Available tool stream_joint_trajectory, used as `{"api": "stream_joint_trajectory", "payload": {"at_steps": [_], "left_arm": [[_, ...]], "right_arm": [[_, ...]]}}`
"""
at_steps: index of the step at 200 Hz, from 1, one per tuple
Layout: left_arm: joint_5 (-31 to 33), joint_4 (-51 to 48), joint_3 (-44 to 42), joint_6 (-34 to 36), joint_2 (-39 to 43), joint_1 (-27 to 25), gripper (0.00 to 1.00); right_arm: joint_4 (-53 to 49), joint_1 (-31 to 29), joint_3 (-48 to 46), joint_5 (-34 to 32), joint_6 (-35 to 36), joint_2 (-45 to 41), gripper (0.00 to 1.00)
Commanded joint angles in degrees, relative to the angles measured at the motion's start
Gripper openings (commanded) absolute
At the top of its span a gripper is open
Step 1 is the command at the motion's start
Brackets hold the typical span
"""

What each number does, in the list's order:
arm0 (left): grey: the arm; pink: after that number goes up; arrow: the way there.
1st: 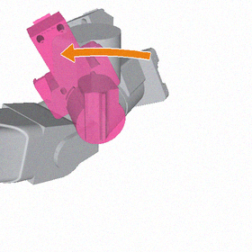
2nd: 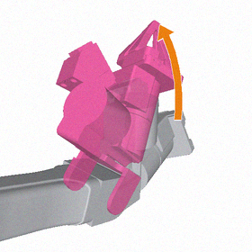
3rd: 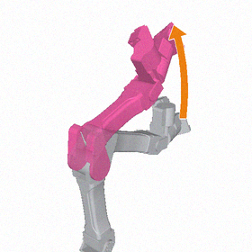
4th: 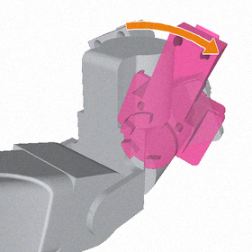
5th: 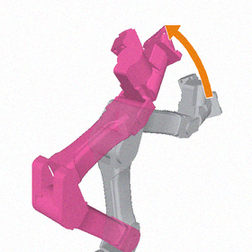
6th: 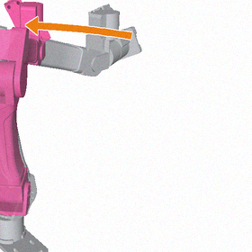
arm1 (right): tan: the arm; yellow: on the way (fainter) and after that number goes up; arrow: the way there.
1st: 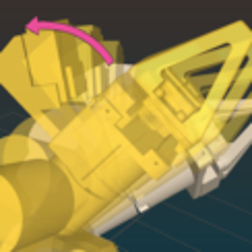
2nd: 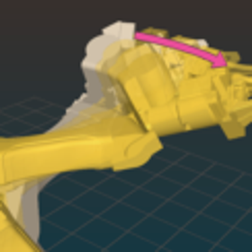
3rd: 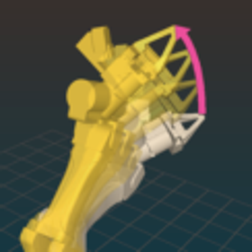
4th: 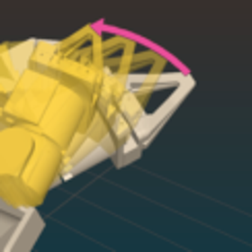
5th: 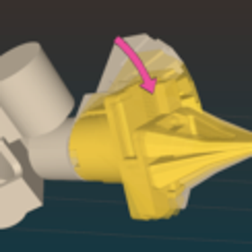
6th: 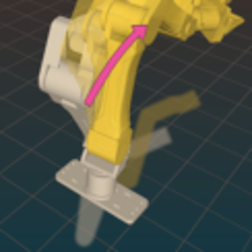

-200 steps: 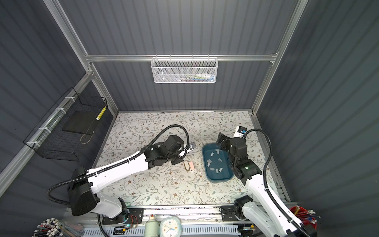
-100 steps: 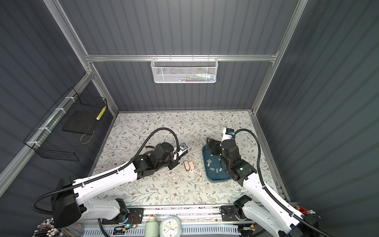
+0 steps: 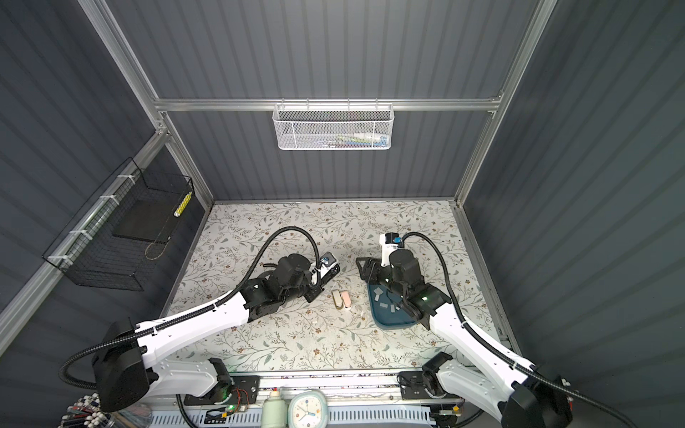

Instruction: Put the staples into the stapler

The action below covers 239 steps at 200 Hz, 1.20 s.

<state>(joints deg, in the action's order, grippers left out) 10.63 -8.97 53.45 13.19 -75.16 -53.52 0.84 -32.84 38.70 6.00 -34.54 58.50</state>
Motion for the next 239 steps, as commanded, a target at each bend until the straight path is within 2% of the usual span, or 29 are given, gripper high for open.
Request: {"api": "stream_joint_trajectory", "payload": {"at_steps": [1,25,62,115,157,204,239], "left_arm": [[-3.51,4.09,0.14,-0.35,3.59,0.17,0.00],[-3.94,5.04,-0.59,-0.54,3.72,0.17,0.00],[-5.29,4.25,0.53,-0.19,1.23,0.12,0.00],[-9.45,4.44,0.73,0.26,1.40,0.15,0.00],[-7.65,5.89,-0.72,0.43,2.66,0.10,0.00],[-3.07,8.09,-2.76,-0.03,4.38,0.17,0.00],[-2.04,8.69,-3.30,-0.19,5.05,0.17,0.00]], "right_arm": [[3.08,-3.01,2.31,4.82,-0.04,2.28,0.62],[3.04,-6.50,2.89,1.77,1.49,3.52,0.64],[3.54,-7.33,2.42,-0.15,0.51,5.10,0.62],[2.59,-7.41,3.35,-2.03,1.06,7.93,0.49],[3.17,-7.51,3.24,-1.28,-0.90,9.66,0.47],[3.24,-8.25,3.10,-1.13,-2.96,10.78,0.42],[5.48,-9.98,2.80,0.88,-4.47,11.35,0.38]]}}
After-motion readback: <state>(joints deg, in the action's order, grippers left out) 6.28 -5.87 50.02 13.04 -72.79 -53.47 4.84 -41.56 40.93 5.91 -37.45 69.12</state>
